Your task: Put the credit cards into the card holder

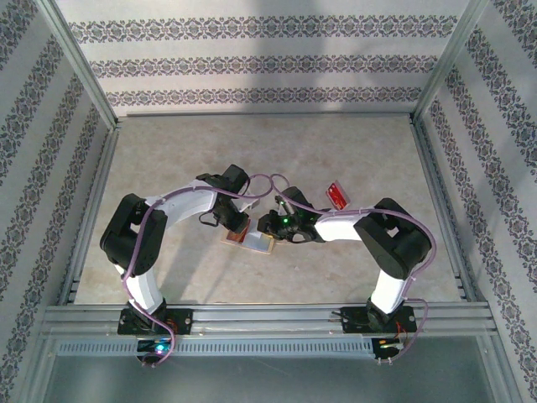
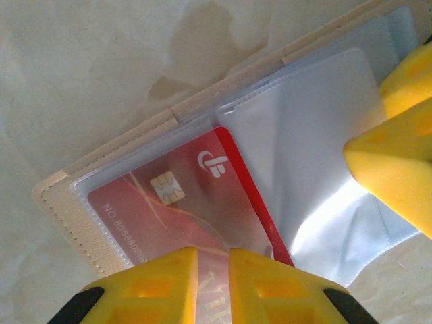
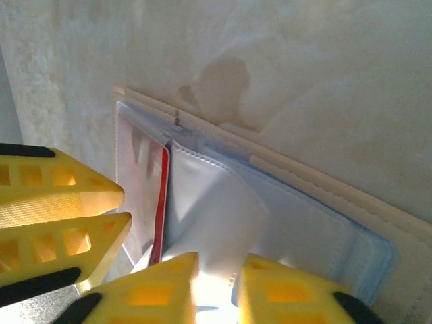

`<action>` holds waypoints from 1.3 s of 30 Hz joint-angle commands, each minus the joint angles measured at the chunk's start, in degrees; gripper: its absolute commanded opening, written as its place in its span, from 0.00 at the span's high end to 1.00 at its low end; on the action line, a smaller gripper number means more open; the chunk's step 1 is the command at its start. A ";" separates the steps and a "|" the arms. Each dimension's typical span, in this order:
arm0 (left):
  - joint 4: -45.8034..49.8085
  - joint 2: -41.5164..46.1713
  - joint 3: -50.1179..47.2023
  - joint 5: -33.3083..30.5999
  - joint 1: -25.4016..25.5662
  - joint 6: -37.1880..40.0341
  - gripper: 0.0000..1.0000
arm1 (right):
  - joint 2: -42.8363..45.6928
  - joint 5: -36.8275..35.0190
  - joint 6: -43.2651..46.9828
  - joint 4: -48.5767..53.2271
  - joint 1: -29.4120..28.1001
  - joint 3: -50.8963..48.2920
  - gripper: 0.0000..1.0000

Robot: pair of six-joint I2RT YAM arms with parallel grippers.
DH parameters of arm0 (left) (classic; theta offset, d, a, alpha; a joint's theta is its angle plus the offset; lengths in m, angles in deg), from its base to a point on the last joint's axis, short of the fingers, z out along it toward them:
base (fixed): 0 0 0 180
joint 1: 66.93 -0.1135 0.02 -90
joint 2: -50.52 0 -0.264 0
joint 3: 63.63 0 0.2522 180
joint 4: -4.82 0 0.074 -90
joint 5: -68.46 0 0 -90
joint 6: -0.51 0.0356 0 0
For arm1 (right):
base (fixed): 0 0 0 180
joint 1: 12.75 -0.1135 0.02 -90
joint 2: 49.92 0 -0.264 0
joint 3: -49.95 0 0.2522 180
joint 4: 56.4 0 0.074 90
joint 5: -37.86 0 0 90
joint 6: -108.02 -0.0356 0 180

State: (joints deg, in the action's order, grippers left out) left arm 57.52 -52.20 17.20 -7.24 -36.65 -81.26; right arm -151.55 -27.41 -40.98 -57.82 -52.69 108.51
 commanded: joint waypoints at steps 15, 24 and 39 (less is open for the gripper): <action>-1.49 0.76 -2.75 -0.68 -1.10 0.00 0.81 | 2.24 4.58 -4.52 -6.53 -1.04 1.55 0.98; -2.22 1.85 -3.60 0.20 -2.67 -0.67 0.81 | 0.78 5.42 -6.06 -8.22 -1.28 3.13 0.98; -1.20 13.30 -4.18 0.17 -10.64 -1.51 0.76 | -8.21 6.38 -7.13 -8.81 -3.52 10.92 0.73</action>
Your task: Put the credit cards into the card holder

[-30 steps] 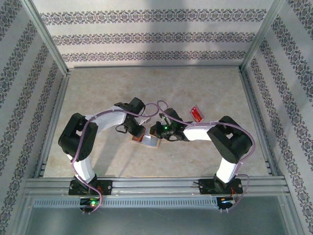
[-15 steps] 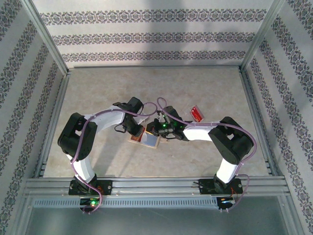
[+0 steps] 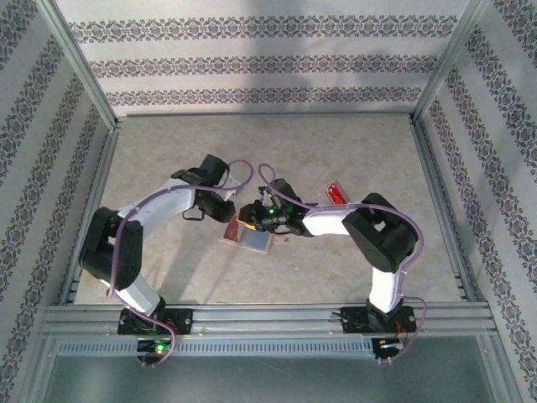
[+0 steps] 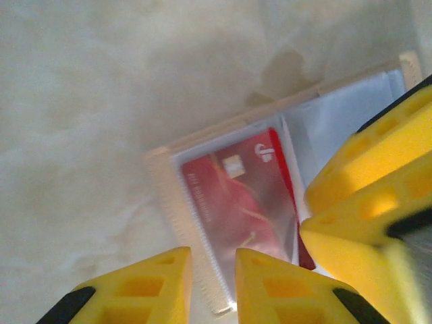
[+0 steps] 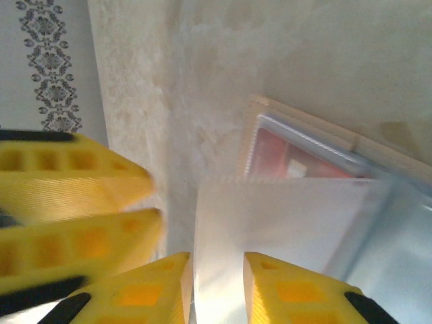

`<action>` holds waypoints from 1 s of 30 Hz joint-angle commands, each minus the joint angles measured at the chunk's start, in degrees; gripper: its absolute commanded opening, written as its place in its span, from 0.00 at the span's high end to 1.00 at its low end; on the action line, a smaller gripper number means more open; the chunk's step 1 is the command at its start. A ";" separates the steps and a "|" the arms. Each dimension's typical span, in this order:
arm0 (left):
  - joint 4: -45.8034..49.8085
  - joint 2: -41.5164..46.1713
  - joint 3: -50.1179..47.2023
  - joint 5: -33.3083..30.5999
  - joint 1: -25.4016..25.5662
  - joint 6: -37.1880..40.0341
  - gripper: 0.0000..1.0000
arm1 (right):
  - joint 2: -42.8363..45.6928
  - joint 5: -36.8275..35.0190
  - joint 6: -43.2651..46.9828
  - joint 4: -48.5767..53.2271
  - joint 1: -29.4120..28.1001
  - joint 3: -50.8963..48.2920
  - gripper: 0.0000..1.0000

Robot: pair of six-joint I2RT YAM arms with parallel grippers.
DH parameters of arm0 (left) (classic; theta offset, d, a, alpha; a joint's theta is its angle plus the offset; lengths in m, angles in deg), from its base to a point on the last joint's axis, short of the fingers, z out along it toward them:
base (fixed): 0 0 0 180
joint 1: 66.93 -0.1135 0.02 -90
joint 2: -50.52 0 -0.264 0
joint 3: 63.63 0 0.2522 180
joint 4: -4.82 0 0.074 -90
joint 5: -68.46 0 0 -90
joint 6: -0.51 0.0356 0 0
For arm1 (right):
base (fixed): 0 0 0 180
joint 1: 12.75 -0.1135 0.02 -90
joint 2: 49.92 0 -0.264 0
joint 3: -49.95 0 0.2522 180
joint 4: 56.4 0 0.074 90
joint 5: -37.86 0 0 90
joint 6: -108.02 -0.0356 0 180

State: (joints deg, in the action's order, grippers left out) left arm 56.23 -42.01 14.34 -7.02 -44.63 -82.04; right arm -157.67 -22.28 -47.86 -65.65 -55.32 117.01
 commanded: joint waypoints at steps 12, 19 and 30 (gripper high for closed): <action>-0.90 6.75 -2.38 2.03 -6.45 0.98 0.63 | -6.02 1.51 2.95 5.02 -1.52 8.53 0.69; 1.81 7.46 3.56 3.38 -6.19 4.08 0.34 | 4.67 -3.92 14.56 22.78 -0.17 11.36 0.64; -0.24 3.43 11.84 3.88 -1.21 8.41 0.11 | 22.02 -20.18 32.35 48.40 4.89 10.88 0.52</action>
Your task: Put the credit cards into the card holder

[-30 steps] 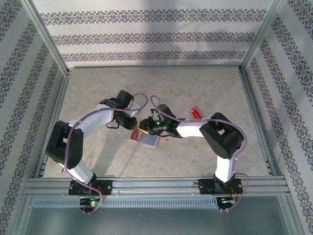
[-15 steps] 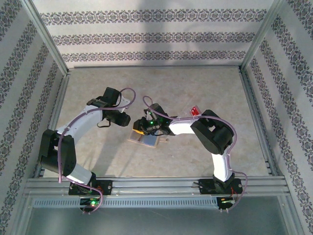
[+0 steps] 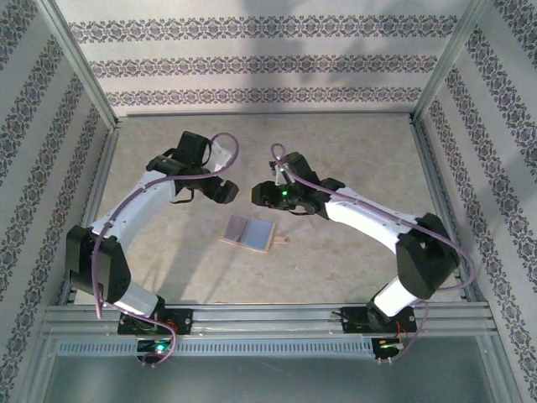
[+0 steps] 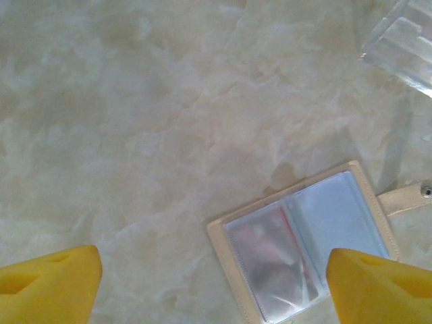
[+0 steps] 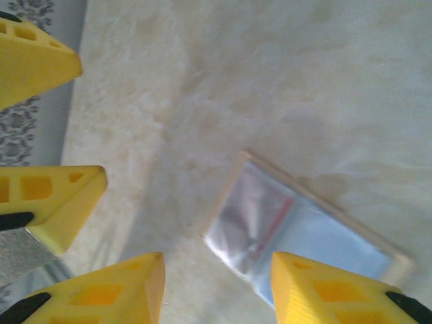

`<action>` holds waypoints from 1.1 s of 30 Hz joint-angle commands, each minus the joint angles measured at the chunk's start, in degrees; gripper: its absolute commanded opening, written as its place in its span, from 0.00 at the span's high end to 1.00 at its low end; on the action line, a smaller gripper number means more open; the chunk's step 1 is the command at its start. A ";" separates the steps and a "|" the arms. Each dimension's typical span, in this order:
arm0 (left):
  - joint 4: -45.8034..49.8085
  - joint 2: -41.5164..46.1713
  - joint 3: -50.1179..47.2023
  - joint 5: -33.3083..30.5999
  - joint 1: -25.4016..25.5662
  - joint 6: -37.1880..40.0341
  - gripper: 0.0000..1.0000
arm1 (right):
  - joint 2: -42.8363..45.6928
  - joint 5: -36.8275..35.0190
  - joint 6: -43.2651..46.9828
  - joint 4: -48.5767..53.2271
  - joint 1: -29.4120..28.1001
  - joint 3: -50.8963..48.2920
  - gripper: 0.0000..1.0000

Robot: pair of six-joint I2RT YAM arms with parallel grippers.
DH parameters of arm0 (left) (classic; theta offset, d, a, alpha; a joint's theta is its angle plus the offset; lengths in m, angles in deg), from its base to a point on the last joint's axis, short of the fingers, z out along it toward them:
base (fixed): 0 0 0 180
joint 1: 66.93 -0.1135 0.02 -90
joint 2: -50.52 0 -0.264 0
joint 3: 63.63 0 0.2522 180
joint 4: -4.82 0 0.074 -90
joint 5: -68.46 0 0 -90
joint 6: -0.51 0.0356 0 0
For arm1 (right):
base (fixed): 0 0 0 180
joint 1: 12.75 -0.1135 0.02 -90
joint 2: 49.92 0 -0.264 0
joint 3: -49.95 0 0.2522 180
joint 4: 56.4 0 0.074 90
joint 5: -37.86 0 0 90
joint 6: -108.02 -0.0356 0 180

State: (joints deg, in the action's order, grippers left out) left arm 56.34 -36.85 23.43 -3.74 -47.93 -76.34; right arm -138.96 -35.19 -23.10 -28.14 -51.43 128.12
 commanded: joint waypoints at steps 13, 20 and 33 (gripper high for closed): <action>2.80 -16.78 20.75 0.20 11.45 0.92 0.06 | 19.63 -14.41 18.67 23.96 14.02 -3.21 0.27; 4.51 -24.98 29.73 1.62 15.55 -1.06 0.06 | 22.41 -10.67 21.88 25.07 22.76 -4.85 0.25; 7.23 -40.21 44.41 4.48 20.85 -4.76 0.08 | 12.15 -8.56 32.03 27.19 29.97 -0.29 0.28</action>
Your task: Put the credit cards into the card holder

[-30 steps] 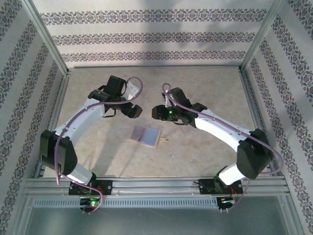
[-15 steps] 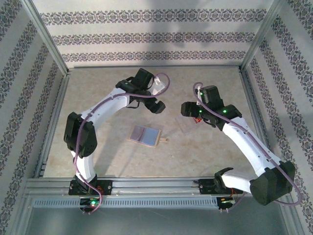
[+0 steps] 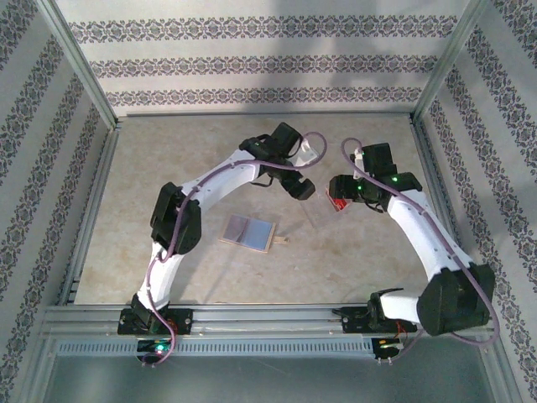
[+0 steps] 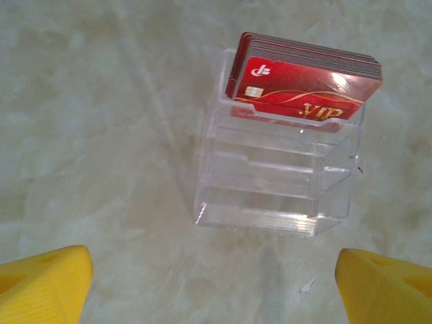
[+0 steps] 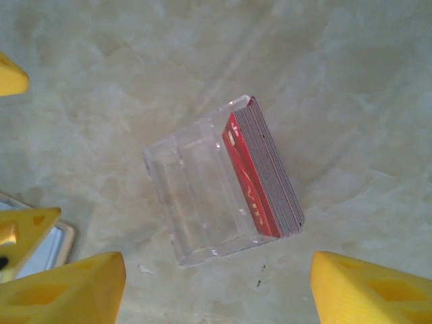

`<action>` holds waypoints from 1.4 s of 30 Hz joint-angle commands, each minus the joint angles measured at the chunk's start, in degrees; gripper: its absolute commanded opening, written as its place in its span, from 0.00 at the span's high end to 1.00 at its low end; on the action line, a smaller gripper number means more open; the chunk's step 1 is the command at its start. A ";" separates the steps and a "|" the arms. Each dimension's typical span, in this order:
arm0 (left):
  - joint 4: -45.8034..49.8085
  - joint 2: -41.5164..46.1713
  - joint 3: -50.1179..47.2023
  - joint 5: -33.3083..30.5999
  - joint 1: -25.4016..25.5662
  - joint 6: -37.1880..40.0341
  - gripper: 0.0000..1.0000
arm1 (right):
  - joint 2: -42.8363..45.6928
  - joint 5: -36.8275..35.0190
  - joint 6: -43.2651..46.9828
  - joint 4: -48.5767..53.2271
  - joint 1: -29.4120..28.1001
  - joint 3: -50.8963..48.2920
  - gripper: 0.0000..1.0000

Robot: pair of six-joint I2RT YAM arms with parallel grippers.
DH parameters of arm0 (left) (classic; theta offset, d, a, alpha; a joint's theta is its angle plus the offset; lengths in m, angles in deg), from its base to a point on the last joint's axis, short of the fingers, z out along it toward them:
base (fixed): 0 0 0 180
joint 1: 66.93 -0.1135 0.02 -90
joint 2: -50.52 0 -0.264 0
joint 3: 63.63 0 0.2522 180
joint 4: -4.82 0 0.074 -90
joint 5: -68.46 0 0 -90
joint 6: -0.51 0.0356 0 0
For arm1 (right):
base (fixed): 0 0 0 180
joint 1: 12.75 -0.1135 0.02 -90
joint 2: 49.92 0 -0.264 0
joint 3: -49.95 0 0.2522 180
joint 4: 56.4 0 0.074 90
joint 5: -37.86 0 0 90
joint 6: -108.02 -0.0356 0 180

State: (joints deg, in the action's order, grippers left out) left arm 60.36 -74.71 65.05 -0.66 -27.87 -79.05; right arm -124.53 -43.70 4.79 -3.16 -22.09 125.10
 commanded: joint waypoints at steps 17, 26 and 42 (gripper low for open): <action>4.11 -14.79 9.32 0.69 2.67 -2.86 0.11 | -13.68 -1.71 9.36 1.39 3.79 3.91 0.30; 4.75 -17.50 9.19 -0.62 2.68 -2.82 0.13 | -17.31 -3.99 9.19 1.56 4.16 5.49 0.32; 4.73 -16.92 6.91 -1.34 2.68 -2.92 0.14 | -17.28 -9.41 9.61 2.65 4.33 5.37 0.38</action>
State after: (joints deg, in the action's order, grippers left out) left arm 62.18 -89.70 73.35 0.48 -26.01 -82.09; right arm -141.71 -50.84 13.77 -2.09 -18.47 128.99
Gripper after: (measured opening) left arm 0.862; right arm 0.621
